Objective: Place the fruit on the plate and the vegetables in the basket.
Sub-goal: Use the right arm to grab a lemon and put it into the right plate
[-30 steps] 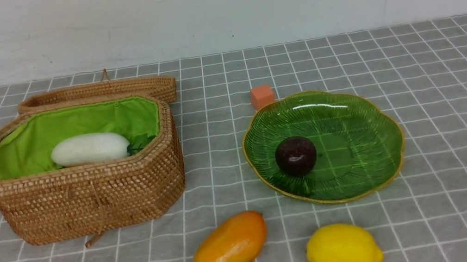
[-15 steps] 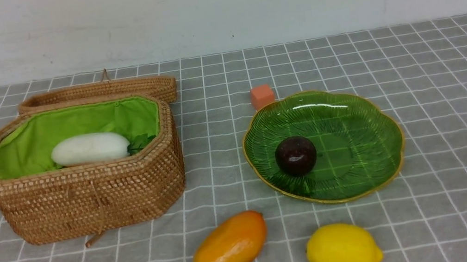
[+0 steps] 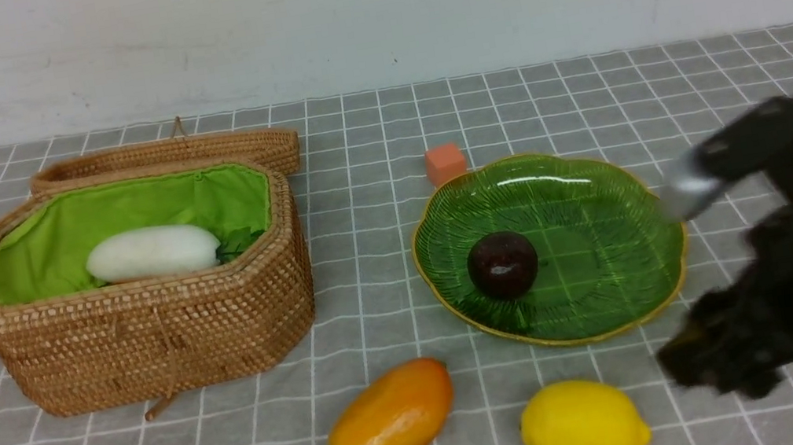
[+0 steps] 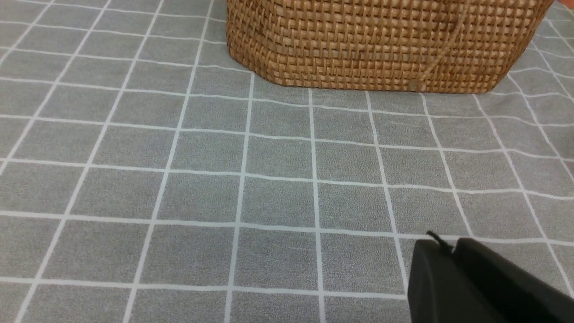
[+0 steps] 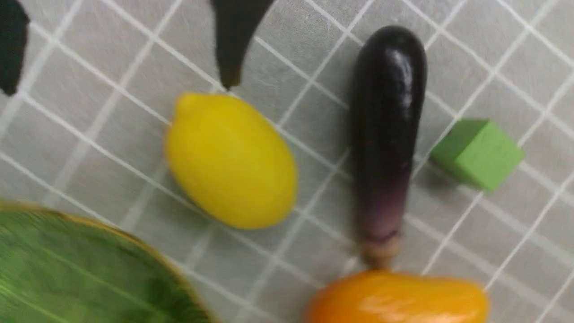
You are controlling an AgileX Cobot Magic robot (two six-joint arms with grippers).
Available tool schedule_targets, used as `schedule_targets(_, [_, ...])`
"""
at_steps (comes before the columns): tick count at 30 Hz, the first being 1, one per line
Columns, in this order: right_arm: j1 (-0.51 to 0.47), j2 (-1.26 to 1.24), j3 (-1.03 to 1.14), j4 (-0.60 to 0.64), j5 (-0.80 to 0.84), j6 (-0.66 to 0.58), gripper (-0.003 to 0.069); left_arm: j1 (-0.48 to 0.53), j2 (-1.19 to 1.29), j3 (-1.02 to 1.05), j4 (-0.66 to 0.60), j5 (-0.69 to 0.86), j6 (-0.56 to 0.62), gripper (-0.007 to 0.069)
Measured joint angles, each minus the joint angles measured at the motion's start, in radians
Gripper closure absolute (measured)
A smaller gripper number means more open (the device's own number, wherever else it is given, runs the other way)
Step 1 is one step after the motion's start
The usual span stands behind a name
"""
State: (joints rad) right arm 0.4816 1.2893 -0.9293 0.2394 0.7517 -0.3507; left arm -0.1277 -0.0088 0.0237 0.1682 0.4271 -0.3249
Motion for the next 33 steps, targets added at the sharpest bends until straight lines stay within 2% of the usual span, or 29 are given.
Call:
schedule_targets(2, [0.056,0.067,-0.022,-0.047,-0.014,-0.090,-0.0004,0.000,0.000,0.000,0.000,0.000,0.000,0.0574])
schedule_targets(3, [0.061,0.074,-0.024,-0.059,-0.016,-0.098,-0.0007,0.000,0.000,0.000,0.000,0.000,0.000,0.0574])
schedule_targets(4, [0.100,0.133,-0.028,-0.102,-0.041,-0.162,-0.0017,0.000,0.000,0.000,0.000,0.000,0.000,0.0572])
schedule_targets(8, [0.142,0.240,-0.032,-0.166,-0.088,-0.212,-0.0006,0.000,0.000,0.000,0.000,0.000,0.000,0.0567])
schedule_targets(11, [0.149,0.353,-0.032,-0.215,-0.139,-0.218,0.0055,0.000,0.000,0.000,0.000,0.000,0.000,0.0564])
schedule_targets(12, [0.149,0.376,-0.035,-0.227,-0.150,-0.221,0.0104,0.000,0.000,0.000,0.000,0.000,0.000,0.0564])
schedule_targets(14, [0.149,0.380,-0.045,-0.227,-0.150,-0.223,0.0125,0.000,0.000,0.000,0.000,0.000,0.000,0.0561])
schedule_targets(21, [0.148,0.367,-0.136,-0.164,0.074,-0.252,0.0123,0.000,0.000,0.000,0.000,0.000,0.000,0.0550])
schedule_targets(24, [0.127,0.349,-0.192,-0.123,0.148,-0.252,0.0123,0.000,0.000,0.000,0.000,0.000,0.000,0.0548])
schedule_targets(27, [0.024,0.339,-0.297,-0.053,0.161,-0.224,0.0123,0.000,0.000,0.000,0.000,0.000,0.000,0.0547])
schedule_targets(29, [-0.047,0.340,-0.336,-0.014,0.086,-0.189,0.0123,0.000,0.000,0.000,0.000,0.000,0.000,0.0547])
schedule_targets(31, [-0.131,0.356,-0.353,0.015,-0.076,-0.138,0.0123,0.000,0.000,0.000,0.000,0.000,0.000,0.0545])
schedule_targets(33, [-0.167,0.376,-0.354,0.027,-0.164,-0.103,0.0123,0.000,0.000,0.000,0.000,0.000,0.000,0.0543])
